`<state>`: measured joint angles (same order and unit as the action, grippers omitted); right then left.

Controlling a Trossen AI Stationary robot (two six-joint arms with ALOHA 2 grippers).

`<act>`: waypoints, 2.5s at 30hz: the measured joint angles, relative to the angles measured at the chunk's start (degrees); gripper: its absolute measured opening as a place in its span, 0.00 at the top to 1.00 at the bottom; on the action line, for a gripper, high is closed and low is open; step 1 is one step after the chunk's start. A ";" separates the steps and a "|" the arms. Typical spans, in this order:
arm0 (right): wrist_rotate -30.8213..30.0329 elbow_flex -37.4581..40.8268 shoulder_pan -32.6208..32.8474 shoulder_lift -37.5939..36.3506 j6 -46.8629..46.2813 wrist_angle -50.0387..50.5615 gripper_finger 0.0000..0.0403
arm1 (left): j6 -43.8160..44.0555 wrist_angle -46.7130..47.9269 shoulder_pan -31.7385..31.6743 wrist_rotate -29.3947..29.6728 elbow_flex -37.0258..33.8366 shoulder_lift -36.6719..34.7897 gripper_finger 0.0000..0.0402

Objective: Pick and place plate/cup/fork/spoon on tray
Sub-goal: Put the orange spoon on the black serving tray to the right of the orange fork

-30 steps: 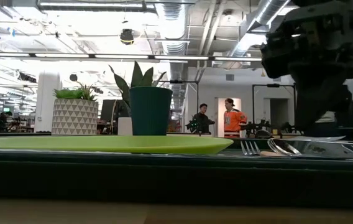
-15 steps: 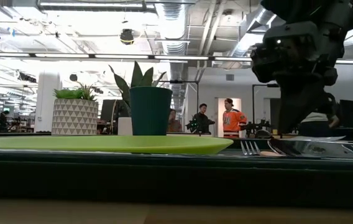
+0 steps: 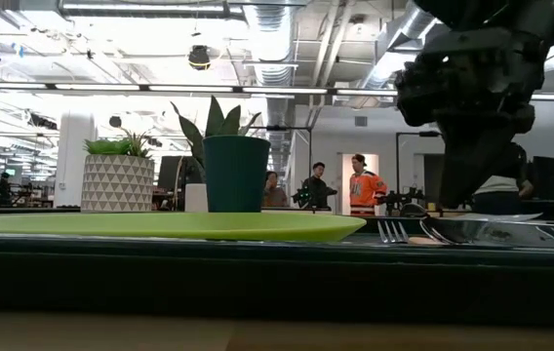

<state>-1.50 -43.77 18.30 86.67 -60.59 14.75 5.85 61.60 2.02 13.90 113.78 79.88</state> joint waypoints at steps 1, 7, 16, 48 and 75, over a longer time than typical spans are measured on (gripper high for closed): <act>-0.07 0.00 -0.03 0.00 -0.17 0.34 0.98 | 0.08 0.00 0.00 0.02 0.00 0.00 0.69; 0.09 -0.18 -0.08 4.03 -0.56 -0.31 0.99 | 0.85 0.00 0.00 0.08 0.00 0.00 0.69; 0.00 -3.13 0.28 7.37 -0.49 1.94 0.98 | 1.85 0.00 0.00 0.49 0.02 0.00 0.69; -3.17 -8.96 0.27 11.14 2.17 7.90 0.98 | 2.58 -2.40 0.00 0.47 -2.99 -0.02 0.69; -3.02 -13.30 -0.38 11.47 1.02 14.44 0.98 | 4.04 -2.34 0.00 0.45 -2.99 -0.02 0.69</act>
<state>-4.51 -57.07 17.92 98.15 -59.57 29.19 9.89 59.27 2.02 14.35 110.78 79.85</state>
